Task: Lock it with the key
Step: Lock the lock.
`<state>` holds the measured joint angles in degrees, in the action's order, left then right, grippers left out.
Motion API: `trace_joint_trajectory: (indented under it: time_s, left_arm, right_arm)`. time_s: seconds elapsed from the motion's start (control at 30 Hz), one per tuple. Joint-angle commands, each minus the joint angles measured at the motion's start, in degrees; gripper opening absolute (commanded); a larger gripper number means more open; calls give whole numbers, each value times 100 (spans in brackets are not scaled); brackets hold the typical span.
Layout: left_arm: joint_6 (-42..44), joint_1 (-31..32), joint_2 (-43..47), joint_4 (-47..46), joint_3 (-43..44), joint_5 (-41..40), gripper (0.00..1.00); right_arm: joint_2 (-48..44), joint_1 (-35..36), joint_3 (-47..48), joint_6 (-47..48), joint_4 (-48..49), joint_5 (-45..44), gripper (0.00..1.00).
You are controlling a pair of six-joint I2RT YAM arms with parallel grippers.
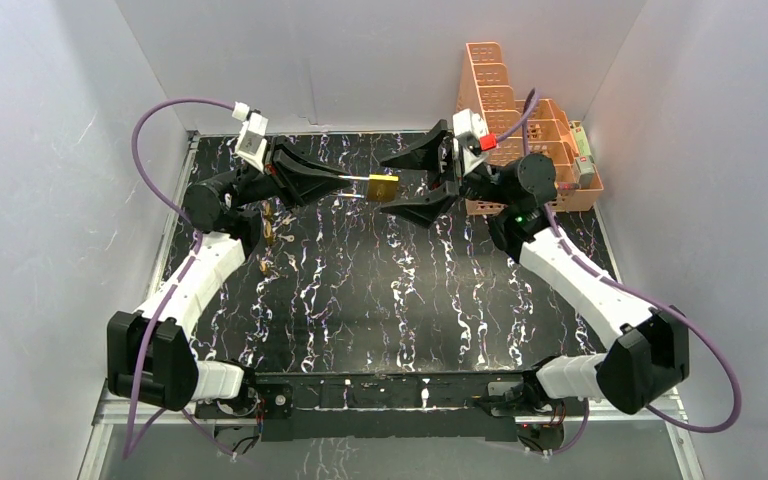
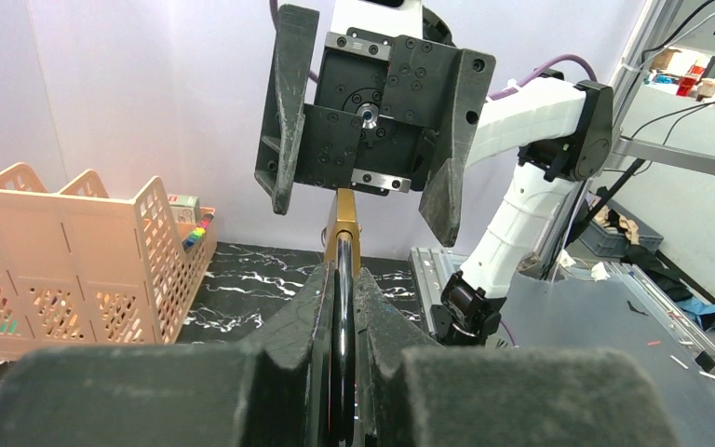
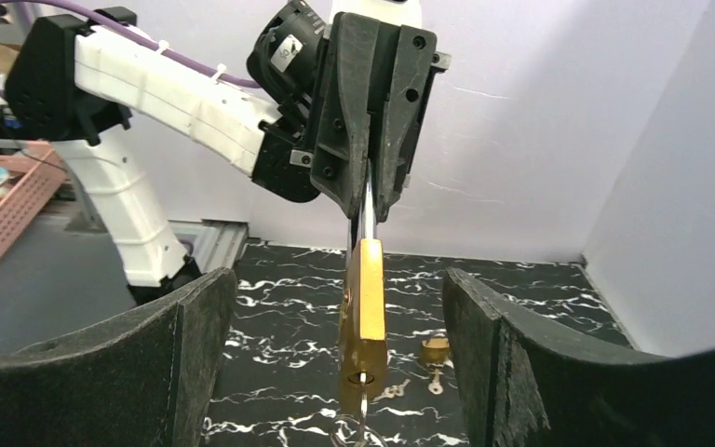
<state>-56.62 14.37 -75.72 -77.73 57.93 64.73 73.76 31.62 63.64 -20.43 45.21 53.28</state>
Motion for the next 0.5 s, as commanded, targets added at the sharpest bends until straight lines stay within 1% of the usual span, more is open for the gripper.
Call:
trace_joint_trajectory:
  time_s: [0.0, 0.23, 0.47]
  left_arm:
    - [117, 9, 381, -629, 233, -586, 0]
    - [220, 13, 385, -681, 295, -648, 0]
    - [52, 6, 280, -901, 350, -641, 0]
  right_arm:
    - [199, 18, 334, -1185, 1151, 473, 86]
    - [320, 72, 347, -1291, 1185, 438, 84]
    - [524, 148, 478, -1390, 1250, 421, 82]
